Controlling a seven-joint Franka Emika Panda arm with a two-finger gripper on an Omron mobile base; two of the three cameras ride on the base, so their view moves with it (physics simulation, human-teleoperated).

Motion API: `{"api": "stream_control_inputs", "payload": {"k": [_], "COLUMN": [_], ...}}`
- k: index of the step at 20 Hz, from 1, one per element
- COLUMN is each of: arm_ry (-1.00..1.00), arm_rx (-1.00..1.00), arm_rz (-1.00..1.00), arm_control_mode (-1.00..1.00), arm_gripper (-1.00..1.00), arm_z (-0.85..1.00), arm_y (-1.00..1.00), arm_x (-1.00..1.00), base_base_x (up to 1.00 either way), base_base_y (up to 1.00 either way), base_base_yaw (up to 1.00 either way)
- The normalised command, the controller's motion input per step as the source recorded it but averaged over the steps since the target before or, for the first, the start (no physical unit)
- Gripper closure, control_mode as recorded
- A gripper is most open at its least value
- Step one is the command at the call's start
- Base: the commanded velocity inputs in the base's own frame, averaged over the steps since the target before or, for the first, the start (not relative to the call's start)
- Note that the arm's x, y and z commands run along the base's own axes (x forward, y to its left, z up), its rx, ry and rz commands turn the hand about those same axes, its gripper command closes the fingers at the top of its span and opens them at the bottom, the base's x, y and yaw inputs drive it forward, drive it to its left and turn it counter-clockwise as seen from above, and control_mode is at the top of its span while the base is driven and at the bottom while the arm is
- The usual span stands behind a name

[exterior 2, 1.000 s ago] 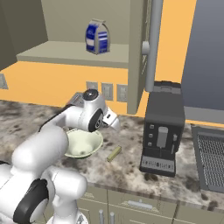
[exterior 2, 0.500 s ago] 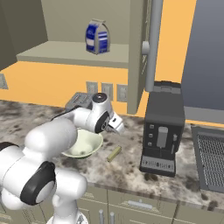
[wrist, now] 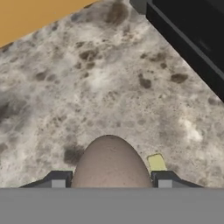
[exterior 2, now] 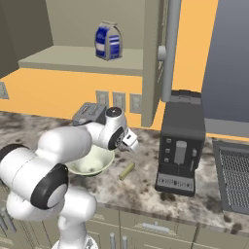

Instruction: Pick the egg and butter from the fridge and place them by the bowl for mixing.

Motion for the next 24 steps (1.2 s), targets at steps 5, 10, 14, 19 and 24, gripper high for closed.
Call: {"api": "stream_control_inputs", "payload": {"k": [5, 10, 14, 19, 24], "arm_ry": [0.11, 0.03, 0.0, 0.0, 0.0], "arm_rx": [0.03, 0.03, 0.0, 0.0, 0.0], "arm_rz": [0.0, 0.0, 0.0, 0.0, 0.0], "arm_control_mode": [-1.0, -1.0, -1.0, -1.0, -1.0], "arm_gripper": [1.0, 1.0, 1.0, 1.0, 1.0], "arm_z": [-0.23, -0.18, -0.23, -0.26, -0.26], "arm_y": [-0.06, -0.03, -0.04, -0.06, -0.05], "arm_x": [0.17, 0.18, 0.16, 0.18, 0.15], "base_base_x": [0.0, 0.0, 0.0, 0.0, 0.0], "base_base_y": [0.0, 0.0, 0.0, 0.0, 0.0], "base_base_yaw": [0.0, 0.0, 0.0, 0.0, 0.0]}}
